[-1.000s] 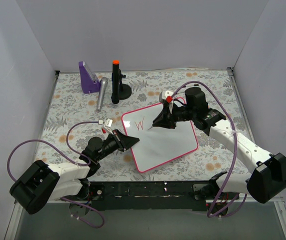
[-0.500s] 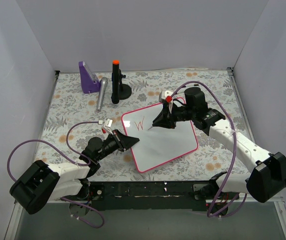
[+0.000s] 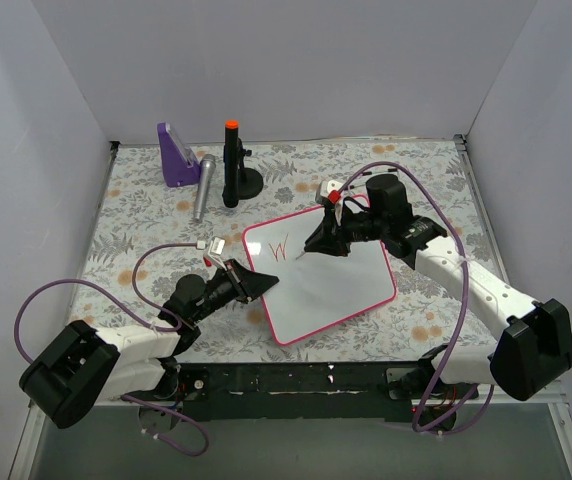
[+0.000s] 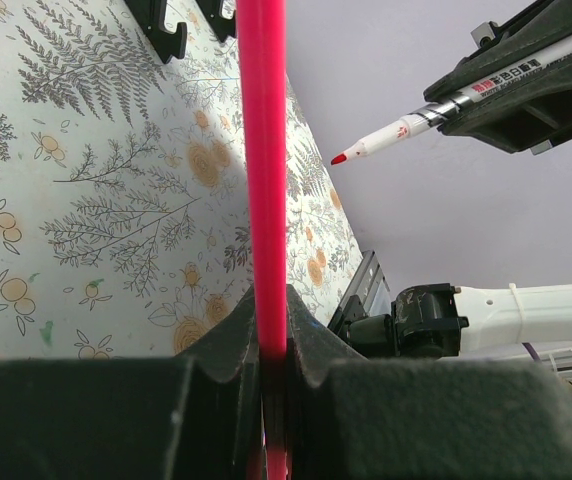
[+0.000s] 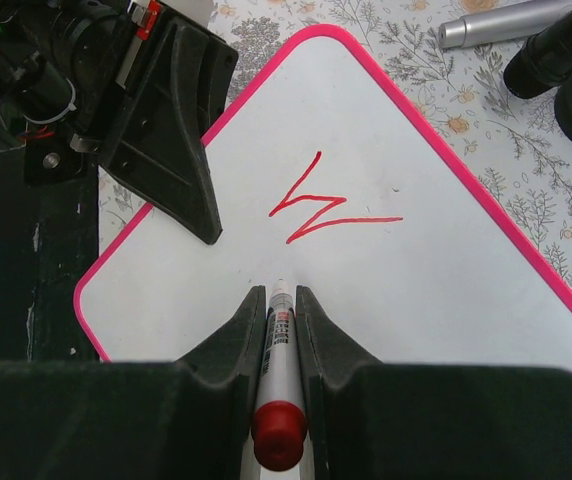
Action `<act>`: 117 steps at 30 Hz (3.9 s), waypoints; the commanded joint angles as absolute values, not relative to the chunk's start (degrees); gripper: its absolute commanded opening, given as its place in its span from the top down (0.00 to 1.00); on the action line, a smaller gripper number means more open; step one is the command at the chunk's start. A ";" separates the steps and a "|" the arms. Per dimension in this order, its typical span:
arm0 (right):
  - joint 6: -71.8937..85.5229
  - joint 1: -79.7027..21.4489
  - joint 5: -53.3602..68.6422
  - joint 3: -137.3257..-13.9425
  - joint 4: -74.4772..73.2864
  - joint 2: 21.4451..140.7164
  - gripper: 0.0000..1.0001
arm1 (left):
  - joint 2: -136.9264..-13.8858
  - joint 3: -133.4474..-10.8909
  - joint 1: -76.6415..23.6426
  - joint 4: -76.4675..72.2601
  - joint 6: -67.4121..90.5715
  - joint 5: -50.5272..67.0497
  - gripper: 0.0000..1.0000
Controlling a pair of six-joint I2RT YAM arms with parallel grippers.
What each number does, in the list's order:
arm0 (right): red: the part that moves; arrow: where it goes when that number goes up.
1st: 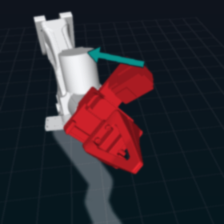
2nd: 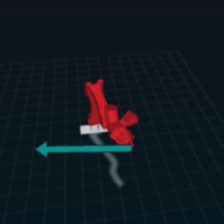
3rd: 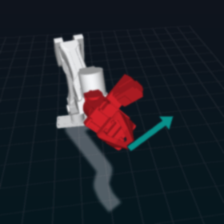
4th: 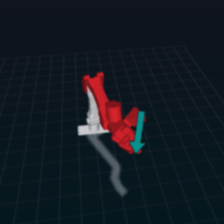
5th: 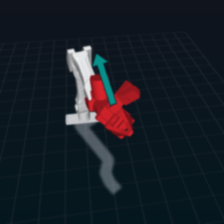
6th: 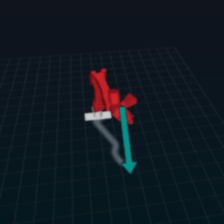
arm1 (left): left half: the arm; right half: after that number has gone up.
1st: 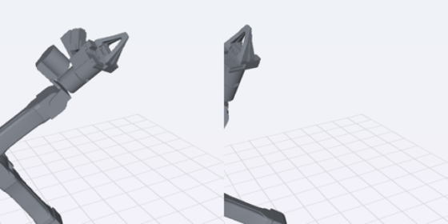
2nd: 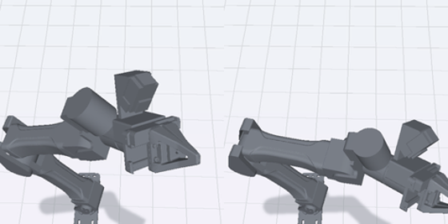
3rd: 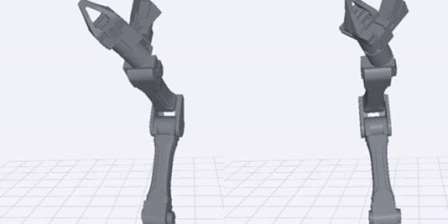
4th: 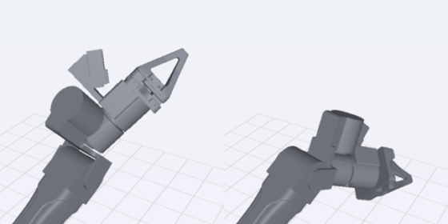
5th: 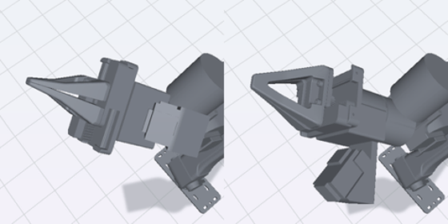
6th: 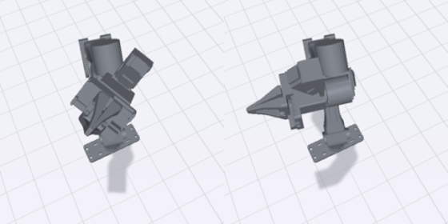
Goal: Write a sentence on the whiteboard
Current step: Write on the whiteboard with the whiteboard marker without the cap.
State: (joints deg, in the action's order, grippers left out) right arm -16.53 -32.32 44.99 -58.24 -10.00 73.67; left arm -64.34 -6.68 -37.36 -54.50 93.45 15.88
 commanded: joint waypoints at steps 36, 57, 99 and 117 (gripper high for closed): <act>-12.48 -33.22 37.27 -60.56 -2.02 77.34 0.99 | -63.63 -7.38 -37.71 -62.75 94.57 16.00 1.00; -10.20 -34.28 38.58 -61.70 -1.14 80.42 0.99 | -64.42 -7.65 -37.71 -63.54 94.31 16.79 1.00; -15.29 -34.01 36.74 -60.20 -6.33 78.31 0.99 | -62.75 -7.29 -37.71 -61.88 93.60 16.35 1.00; -14.50 -32.78 36.74 -63.54 -5.27 80.59 0.99 | -63.37 -7.56 -37.71 -62.32 93.43 16.70 1.00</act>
